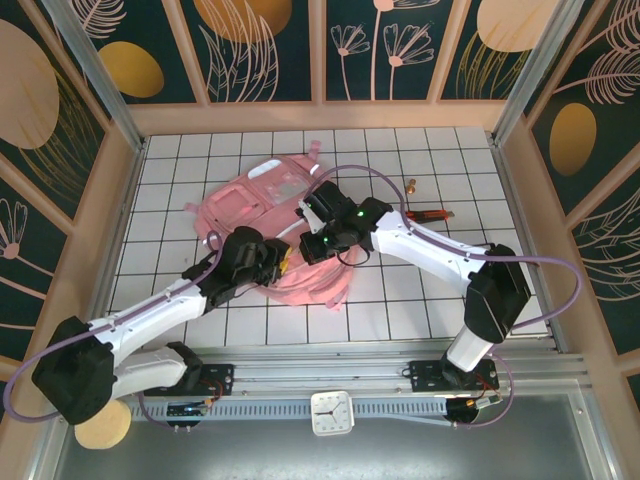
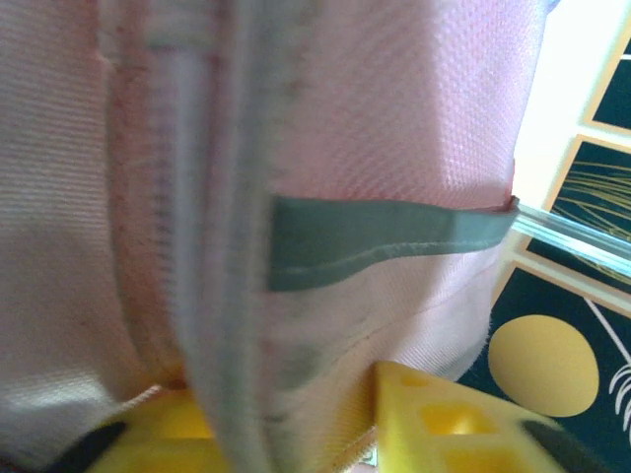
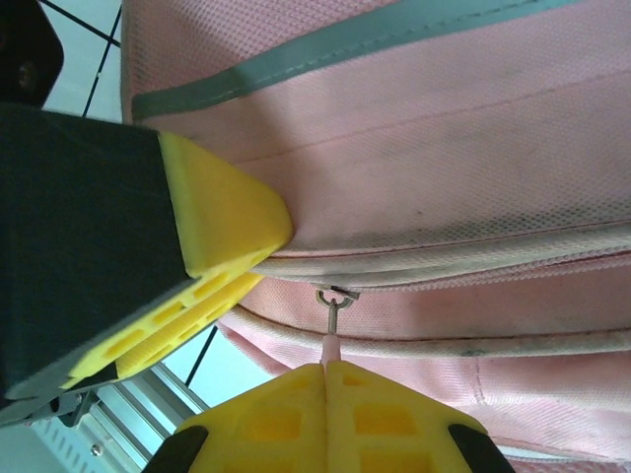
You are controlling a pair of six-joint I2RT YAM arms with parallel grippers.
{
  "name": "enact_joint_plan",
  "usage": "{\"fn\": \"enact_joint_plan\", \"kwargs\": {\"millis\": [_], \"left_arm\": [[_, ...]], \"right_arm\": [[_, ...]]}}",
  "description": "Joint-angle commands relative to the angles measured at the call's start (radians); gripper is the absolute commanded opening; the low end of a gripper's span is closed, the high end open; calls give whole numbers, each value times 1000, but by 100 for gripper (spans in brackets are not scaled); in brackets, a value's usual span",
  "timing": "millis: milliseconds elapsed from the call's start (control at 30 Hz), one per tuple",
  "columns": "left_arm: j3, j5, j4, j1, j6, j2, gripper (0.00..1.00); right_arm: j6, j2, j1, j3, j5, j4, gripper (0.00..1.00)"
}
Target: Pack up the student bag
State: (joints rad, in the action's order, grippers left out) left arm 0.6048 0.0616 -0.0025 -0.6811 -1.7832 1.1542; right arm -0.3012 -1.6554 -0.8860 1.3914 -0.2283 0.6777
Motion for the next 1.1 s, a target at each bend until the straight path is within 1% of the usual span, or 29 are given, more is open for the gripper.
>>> {"fn": "enact_joint_plan", "kwargs": {"millis": [0, 67, 100, 267, 333, 367, 400, 433, 467, 500, 600, 667, 800, 1067], "left_arm": [[30, -62, 26, 4, 33, 2, 14], [32, -73, 0, 4, 44, -17, 2], [35, -77, -19, 3, 53, -28, 0], [38, -80, -113, 4, 95, -86, 0], [40, -91, -148, 4, 110, -115, 0], [44, -94, -158, 3, 115, -121, 0], [44, -92, -163, 4, 118, -126, 0], [45, -88, -161, 3, 120, -126, 0], [46, -84, -157, 3, 122, -123, 0], [47, -78, -148, 3, 123, -118, 0], [57, -64, -127, 3, 128, -94, 0], [70, -59, -121, 4, 135, -79, 0], [82, -44, -109, 4, 141, -58, 0], [60, -28, -110, 3, 127, -83, 0]], "right_arm": [[12, 30, -11, -6, -7, 15, 0], [27, 27, -8, -11, 7, 25, 0], [35, 28, -4, -17, 11, 26, 0], [77, 37, 37, -38, 34, 35, 0], [90, 48, 66, -45, -7, 33, 0], [97, 55, 78, -47, -43, 29, 11], [102, 64, 92, -53, -94, 19, 27], [105, 72, 107, -62, -155, 6, 38], [101, 79, 117, -71, -200, -7, 43], [97, 83, 126, -84, -249, -24, 45], [97, 81, 128, -102, -334, -60, 46], [105, 81, 116, -114, -354, -78, 46], [129, 72, 89, -146, -340, -105, 46], [145, 0, 88, -124, -229, -116, 46]]}}
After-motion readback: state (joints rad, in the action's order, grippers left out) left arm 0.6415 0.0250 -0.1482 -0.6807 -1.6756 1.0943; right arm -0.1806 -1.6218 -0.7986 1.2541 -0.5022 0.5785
